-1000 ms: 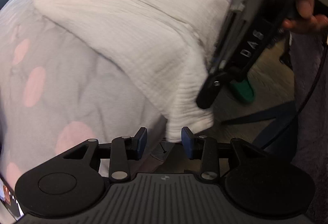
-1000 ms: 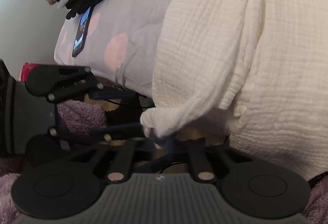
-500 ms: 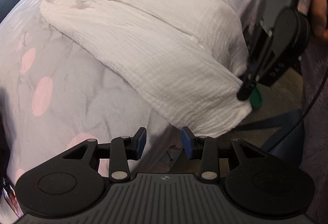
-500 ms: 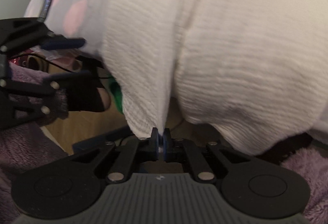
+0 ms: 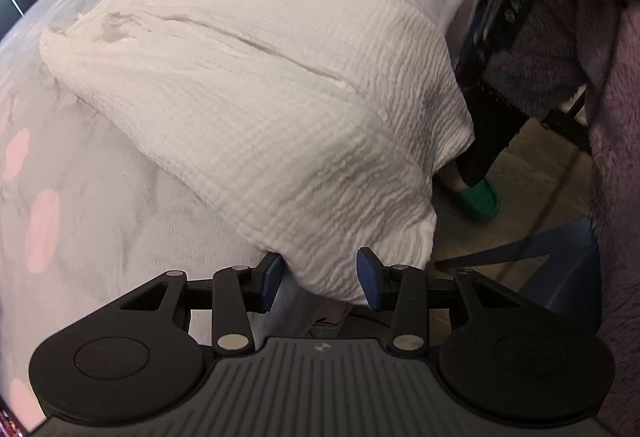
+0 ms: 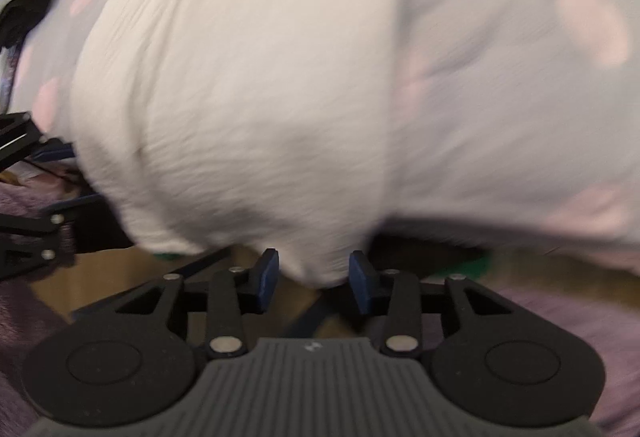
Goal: Fold clothes
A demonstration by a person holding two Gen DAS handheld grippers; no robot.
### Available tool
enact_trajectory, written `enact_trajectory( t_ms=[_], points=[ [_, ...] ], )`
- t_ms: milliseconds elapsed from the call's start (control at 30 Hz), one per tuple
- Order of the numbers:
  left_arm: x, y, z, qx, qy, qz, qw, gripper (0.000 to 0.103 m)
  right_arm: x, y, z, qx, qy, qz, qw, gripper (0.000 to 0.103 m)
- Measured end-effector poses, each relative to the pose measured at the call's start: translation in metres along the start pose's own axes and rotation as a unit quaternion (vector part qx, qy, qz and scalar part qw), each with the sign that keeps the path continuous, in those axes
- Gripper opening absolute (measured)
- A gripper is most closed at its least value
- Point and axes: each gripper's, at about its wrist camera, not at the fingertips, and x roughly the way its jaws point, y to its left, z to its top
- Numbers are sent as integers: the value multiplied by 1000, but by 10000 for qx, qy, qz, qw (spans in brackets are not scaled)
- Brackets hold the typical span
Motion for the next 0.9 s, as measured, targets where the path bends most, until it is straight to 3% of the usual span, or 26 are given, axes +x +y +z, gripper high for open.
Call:
enact_trajectory(
  t_ms=[100, 167, 333, 400, 433, 467, 633, 767, 900],
  points=[
    [-5, 10, 8, -200, 52, -158, 9997, 38, -18, -12, 7, -82, -366, -13, 9993, 46],
    [-11, 19, 12, -424, -10, -176, 9989, 38, -27, -19, 10, -134, -625, 119, 9979, 53],
    [-13, 36, 17, -889, -133, -209, 9957, 39, -23, -25, 22, -46, -1250, 303, 9917, 59],
    [-12, 41, 19, -1064, -179, -220, 9939, 39, -16, -24, 26, -59, -1362, 364, 9900, 53],
    [-11, 44, 20, -1151, -201, -226, 9929, 39, -15, -23, 27, -56, -1408, 432, 9891, 27],
    [-11, 47, 20, -1238, -224, -231, 9918, 39, -14, -22, 27, -70, -1407, 497, 9888, 15],
    [-8, 60, 24, -1586, -304, -253, 9866, 39, -21, -33, 21, 337, -1443, 183, 9888, 12],
    [-11, 62, 27, -1558, -274, -269, 9870, 39, -20, -53, 21, 801, -1310, 324, 9876, 12],
    [-25, 72, 35, -1658, -494, -206, 9847, 39, -25, -42, 24, 582, -1272, 184, 9900, 18]
  ],
)
